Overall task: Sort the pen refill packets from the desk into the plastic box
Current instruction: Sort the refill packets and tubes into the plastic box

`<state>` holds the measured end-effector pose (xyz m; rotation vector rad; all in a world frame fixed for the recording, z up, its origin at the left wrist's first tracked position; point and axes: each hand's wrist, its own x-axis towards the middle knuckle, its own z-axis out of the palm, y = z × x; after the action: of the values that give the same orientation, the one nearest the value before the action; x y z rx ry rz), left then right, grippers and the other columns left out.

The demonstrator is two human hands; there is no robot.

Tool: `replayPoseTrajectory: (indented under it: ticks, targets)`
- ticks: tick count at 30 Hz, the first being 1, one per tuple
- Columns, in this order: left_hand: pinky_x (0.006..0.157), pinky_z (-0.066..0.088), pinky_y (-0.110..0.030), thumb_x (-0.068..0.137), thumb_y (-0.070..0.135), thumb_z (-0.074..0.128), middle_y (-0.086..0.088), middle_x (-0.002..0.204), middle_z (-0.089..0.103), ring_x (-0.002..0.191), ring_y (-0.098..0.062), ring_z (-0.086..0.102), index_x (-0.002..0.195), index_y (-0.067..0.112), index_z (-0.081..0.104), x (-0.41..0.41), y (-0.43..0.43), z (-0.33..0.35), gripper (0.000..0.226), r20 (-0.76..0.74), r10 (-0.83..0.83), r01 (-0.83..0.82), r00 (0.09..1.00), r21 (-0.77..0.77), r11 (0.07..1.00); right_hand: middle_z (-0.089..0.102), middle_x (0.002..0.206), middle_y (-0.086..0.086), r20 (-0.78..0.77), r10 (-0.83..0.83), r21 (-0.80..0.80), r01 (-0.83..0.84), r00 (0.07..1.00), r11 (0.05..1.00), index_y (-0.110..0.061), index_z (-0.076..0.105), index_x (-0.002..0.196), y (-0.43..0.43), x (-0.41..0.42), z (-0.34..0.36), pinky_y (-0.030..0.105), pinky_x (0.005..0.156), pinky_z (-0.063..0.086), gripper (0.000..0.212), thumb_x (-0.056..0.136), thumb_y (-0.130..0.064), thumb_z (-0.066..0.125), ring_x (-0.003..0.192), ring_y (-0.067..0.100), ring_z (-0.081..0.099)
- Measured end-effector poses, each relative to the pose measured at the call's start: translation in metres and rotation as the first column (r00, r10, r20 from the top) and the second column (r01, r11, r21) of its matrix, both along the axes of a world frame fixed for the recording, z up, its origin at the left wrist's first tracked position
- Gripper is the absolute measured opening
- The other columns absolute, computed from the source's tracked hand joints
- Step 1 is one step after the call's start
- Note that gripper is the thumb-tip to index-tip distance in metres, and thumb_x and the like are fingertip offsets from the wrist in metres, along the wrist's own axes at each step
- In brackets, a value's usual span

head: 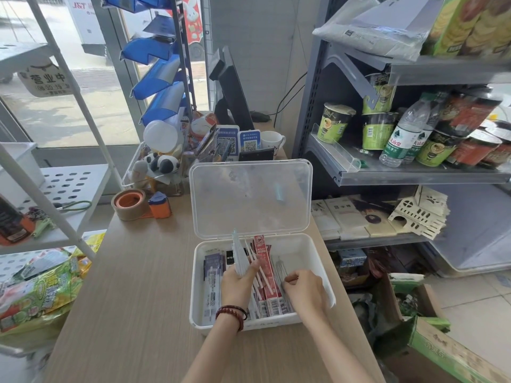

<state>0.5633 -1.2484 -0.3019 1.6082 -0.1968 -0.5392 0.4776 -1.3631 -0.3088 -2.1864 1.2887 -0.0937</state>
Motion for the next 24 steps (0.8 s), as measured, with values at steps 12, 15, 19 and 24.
replayPoseTrajectory:
  ticks: [12, 15, 19, 24]
  targets:
    - [0.064, 0.054, -0.034, 0.085, 0.036, 0.062, -0.008, 0.085, 0.074, 0.070, -0.020, 0.066, 0.101, 0.017, 0.071, -0.001, -0.001, 0.005, 0.027, 0.009, -0.082, 0.082, 0.997, -0.006, 0.997, 0.069, 0.079, -0.024, 0.283, 0.197, 0.033, -0.215, 0.939, 0.976, -0.041, 0.068, 0.088, 0.009, -0.007, 0.024, 0.027, 0.068, 0.057, 0.022, 0.080, -0.061, 0.065, 0.071, -0.007, 0.064]
    - [0.042, 0.041, -0.014, 0.086, 0.033, 0.063, 0.006, 0.054, 0.065, 0.041, 0.002, 0.053, 0.094, 0.013, 0.068, -0.002, -0.001, 0.007, 0.022, 0.012, -0.079, 0.079, 0.997, 0.018, 0.997, 0.069, 0.080, -0.022, 0.290, 0.208, 0.030, -0.226, 0.934, 0.974, -0.037, 0.068, 0.087, 0.008, -0.006, 0.023, 0.028, 0.069, 0.056, 0.018, 0.085, -0.055, 0.064, 0.074, -0.006, 0.064]
    - [0.034, 0.028, -0.010, 0.086, 0.029, 0.063, 0.011, 0.037, 0.047, 0.029, 0.002, 0.034, 0.084, 0.008, 0.066, -0.003, -0.001, 0.006, 0.021, -0.008, -0.058, 0.058, 0.998, -0.014, 0.998, 0.067, 0.082, -0.020, 0.257, 0.202, -0.009, -0.206, 0.945, 0.978, -0.034, 0.065, 0.088, 0.008, -0.005, 0.019, 0.022, 0.064, 0.053, 0.011, 0.091, -0.045, 0.061, 0.074, -0.005, 0.062]
    - [0.047, 0.045, -0.011, 0.082, 0.029, 0.068, 0.000, 0.074, 0.071, 0.050, 0.002, 0.057, 0.102, 0.020, 0.070, -0.002, 0.001, 0.008, 0.022, -0.025, -0.011, 0.010, 1.000, -0.038, 0.999, 0.063, 0.077, -0.016, 0.209, 0.057, -0.046, -0.049, 0.976, 0.998, -0.026, 0.065, 0.088, 0.004, -0.004, 0.007, 0.020, 0.056, 0.047, 0.009, 0.094, -0.032, 0.061, 0.067, -0.001, 0.059]
